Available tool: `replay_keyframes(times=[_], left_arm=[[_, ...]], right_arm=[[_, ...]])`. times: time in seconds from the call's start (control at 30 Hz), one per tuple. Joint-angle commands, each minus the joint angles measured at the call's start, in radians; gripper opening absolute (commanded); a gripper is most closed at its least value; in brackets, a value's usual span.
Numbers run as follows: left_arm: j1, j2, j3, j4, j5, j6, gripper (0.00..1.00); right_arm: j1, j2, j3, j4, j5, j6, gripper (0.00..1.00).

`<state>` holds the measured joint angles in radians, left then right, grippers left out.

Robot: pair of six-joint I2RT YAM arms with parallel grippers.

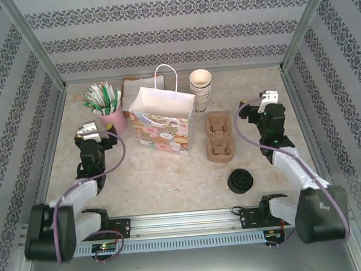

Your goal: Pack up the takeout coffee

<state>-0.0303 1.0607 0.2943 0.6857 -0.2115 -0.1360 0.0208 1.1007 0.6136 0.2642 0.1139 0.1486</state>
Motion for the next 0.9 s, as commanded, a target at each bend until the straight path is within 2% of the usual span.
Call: replay_keyframes(times=[0.0,0.03,0.1,0.17,0.2,0.3,0.4,0.43,0.57,0.73,0.87], left_arm=[[0.012,-0.188,0.033,-0.314,-0.105,-0.253,1.0],[0.012,-0.266,0.045,-0.417,-0.102,-0.344,1.0],[0.014,-0.406,0.054,-0.554,0.0,-0.342,1.0],[0.014,-0.529,0.036,-0.568,0.06,-0.338,1.0],[0.015,-0.571,0.029,-0.563,0.091,-0.367,1.0],[0.013,-0.628,0.067,-0.569,0.278,-0.429,1.0],[0.013,-0.566,0.209,-0.758,0.352,-0.446,0.98],[0.013,-0.531,0.266,-0.828,0.364,-0.442,0.96],[0.013,-0.37,0.484,-1.058,0.407,-0.403,0.93],[0.013,-0.248,0.606,-1.143,0.477,-0.431,0.91],[0.013,-0.213,0.613,-1.112,0.534,-0.475,0.85]], right_arm=[[-0.029,-0.062,0.123,-0.485,0.112,0.243,0.98],[-0.049,-0.078,0.163,-0.566,0.083,0.288,0.98],[-0.098,-0.1,0.2,-0.613,-0.054,0.355,0.98],[-0.126,-0.104,0.245,-0.642,-0.174,0.439,0.98],[-0.128,-0.102,0.269,-0.654,-0.204,0.472,0.95],[-0.127,-0.08,0.351,-0.69,-0.275,0.594,0.87],[-0.104,-0.017,0.457,-0.716,-0.383,0.66,0.76],[-0.074,0.016,0.507,-0.737,-0.39,0.67,0.76],[0.08,0.144,0.694,-0.81,-0.317,0.634,0.7],[0.188,0.314,0.865,-0.861,-0.227,0.629,0.49],[0.217,0.431,0.953,-0.87,-0.211,0.639,0.43]])
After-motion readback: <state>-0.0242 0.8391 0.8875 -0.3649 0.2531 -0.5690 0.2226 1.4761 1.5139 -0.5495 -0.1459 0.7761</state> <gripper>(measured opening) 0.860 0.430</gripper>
